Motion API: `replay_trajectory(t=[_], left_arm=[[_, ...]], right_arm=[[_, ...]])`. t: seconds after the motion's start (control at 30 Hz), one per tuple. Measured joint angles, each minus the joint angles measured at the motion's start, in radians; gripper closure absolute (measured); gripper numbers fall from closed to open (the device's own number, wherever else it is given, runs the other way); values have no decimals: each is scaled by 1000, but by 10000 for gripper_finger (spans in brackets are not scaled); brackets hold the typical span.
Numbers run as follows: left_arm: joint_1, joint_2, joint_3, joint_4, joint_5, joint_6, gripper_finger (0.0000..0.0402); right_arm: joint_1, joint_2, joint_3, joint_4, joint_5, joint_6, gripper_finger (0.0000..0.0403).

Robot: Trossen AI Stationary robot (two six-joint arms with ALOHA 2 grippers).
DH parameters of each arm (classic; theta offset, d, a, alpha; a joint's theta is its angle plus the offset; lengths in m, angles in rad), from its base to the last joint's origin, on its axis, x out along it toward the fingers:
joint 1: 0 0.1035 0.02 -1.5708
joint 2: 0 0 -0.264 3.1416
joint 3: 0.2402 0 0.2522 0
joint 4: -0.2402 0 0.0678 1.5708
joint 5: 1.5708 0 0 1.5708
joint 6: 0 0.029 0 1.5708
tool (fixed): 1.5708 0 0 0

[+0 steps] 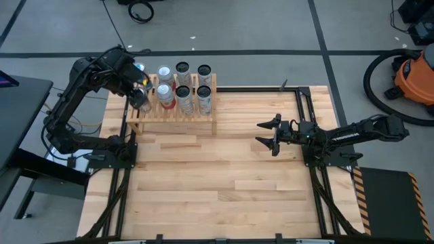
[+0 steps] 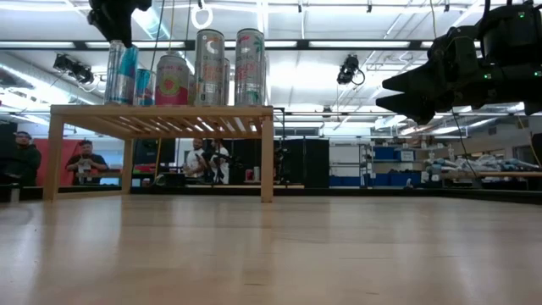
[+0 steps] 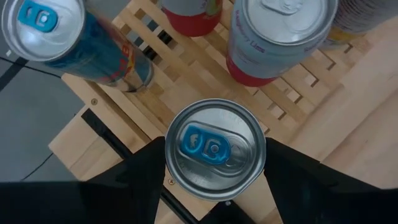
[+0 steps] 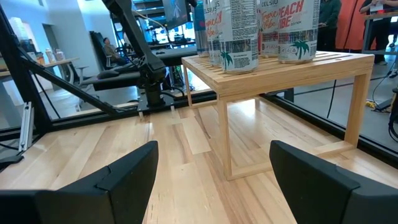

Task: Place canned beverage on shelf
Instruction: Adjust the blue soda can

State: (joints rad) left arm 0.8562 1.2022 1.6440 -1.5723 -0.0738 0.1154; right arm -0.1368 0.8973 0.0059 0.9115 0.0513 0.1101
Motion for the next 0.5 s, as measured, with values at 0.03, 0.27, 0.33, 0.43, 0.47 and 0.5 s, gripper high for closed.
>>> replay_trajectory(t=[0.03, 0.27, 0.33, 0.43, 0.47, 0.5], left_arm=[[-1, 0, 0, 0, 0, 6, 153], [0, 0, 0, 1, 0, 81, 153], [0, 0, 0, 1, 0, 110, 153], [0, 0, 0, 1, 14, 132, 153], [0, 0, 0, 1, 35, 138, 153], [0, 0, 0, 1, 61, 140, 153]], right_arm=[[0, 0, 0, 0, 0, 0, 85], [0, 0, 0, 0, 0, 0, 85], [0, 0, 0, 0, 0, 0, 85], [0, 0, 0, 0, 0, 0, 85], [0, 0, 0, 0, 0, 0, 85], [0, 0, 0, 0, 0, 0, 85]])
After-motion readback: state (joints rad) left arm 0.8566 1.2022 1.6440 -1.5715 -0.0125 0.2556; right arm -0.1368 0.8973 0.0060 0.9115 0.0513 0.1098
